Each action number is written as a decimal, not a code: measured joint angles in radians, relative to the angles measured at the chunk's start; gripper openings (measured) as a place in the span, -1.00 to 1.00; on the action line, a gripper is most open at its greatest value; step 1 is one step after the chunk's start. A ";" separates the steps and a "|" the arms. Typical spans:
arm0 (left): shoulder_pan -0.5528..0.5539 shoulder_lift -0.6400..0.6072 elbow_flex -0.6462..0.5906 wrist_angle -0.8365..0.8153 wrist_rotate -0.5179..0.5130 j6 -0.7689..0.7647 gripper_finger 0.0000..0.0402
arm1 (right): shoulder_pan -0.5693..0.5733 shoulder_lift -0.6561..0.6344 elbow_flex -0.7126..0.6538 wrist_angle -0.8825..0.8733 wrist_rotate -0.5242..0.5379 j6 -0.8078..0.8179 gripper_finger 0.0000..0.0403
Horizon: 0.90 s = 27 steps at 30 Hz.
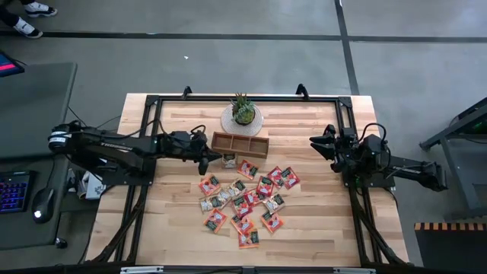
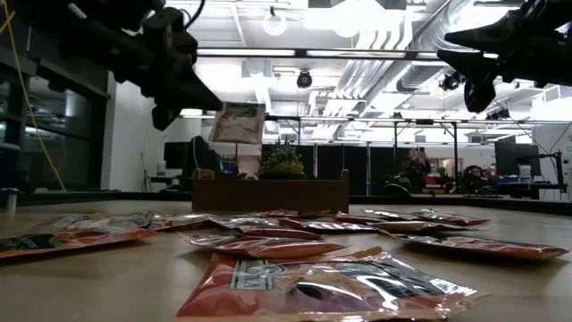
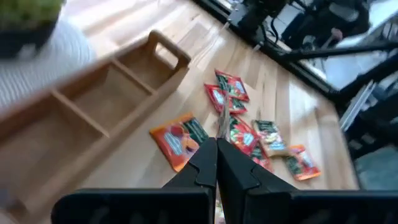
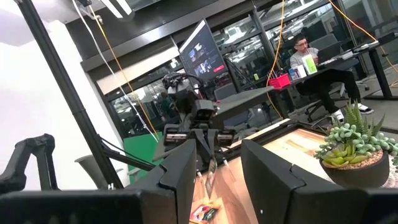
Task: Pick & Place Tea
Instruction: Put the brown tea bag into the left section of the wooden organizer
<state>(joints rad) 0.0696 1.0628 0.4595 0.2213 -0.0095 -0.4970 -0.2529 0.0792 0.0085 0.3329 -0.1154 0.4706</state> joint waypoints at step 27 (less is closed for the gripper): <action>0.002 -0.100 0.000 -0.075 -0.053 0.537 -1.00 | 0.000 0.000 0.000 0.000 0.000 0.000 -0.38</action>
<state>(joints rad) 0.0719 0.9631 0.4595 0.1462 -0.0628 0.0403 -0.2531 0.0792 0.0082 0.3328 -0.1154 0.4706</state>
